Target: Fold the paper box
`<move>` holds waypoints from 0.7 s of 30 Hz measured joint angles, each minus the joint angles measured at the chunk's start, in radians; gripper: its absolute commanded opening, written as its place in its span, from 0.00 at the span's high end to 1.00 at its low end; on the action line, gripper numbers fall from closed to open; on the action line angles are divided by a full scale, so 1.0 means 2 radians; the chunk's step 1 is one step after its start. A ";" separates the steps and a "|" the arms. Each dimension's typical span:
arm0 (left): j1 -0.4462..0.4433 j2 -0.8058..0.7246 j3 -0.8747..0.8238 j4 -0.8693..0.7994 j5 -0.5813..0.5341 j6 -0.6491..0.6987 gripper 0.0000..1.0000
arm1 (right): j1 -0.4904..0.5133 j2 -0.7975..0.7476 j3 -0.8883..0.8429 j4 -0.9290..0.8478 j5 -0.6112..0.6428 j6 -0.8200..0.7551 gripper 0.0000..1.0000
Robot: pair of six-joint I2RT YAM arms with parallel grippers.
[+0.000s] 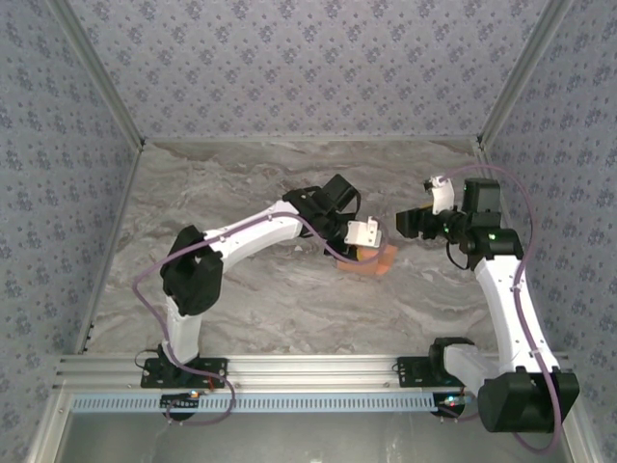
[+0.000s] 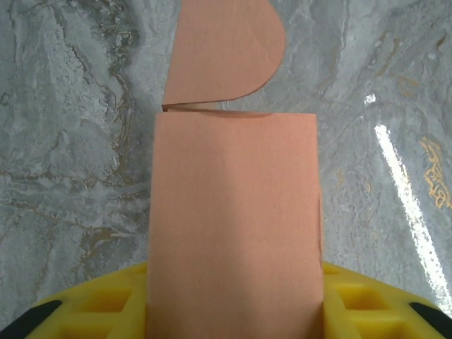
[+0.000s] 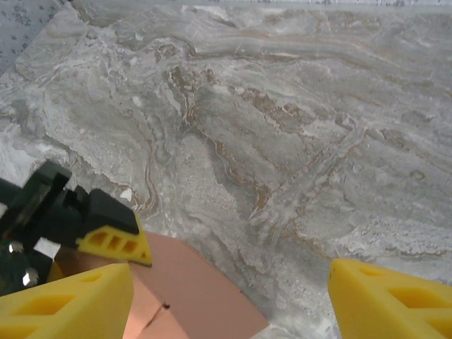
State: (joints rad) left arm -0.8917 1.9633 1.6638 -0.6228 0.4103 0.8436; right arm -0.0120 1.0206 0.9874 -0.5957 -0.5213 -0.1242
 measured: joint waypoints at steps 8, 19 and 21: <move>0.084 -0.103 -0.182 0.148 0.103 -0.090 0.63 | 0.072 -0.016 -0.002 -0.023 -0.031 -0.182 0.14; 0.102 -0.174 -0.406 0.480 0.144 -0.246 0.60 | 0.181 0.078 -0.002 -0.044 -0.022 -0.410 0.08; 0.102 -0.179 -0.427 0.514 0.149 -0.257 0.60 | 0.175 0.082 -0.006 -0.032 -0.022 -0.425 0.08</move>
State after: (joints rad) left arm -0.6872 1.6043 0.8093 0.4046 0.7074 0.3290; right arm 0.3389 1.1839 0.9749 -0.6601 -0.5655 -0.9749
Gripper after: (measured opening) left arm 0.420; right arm 0.916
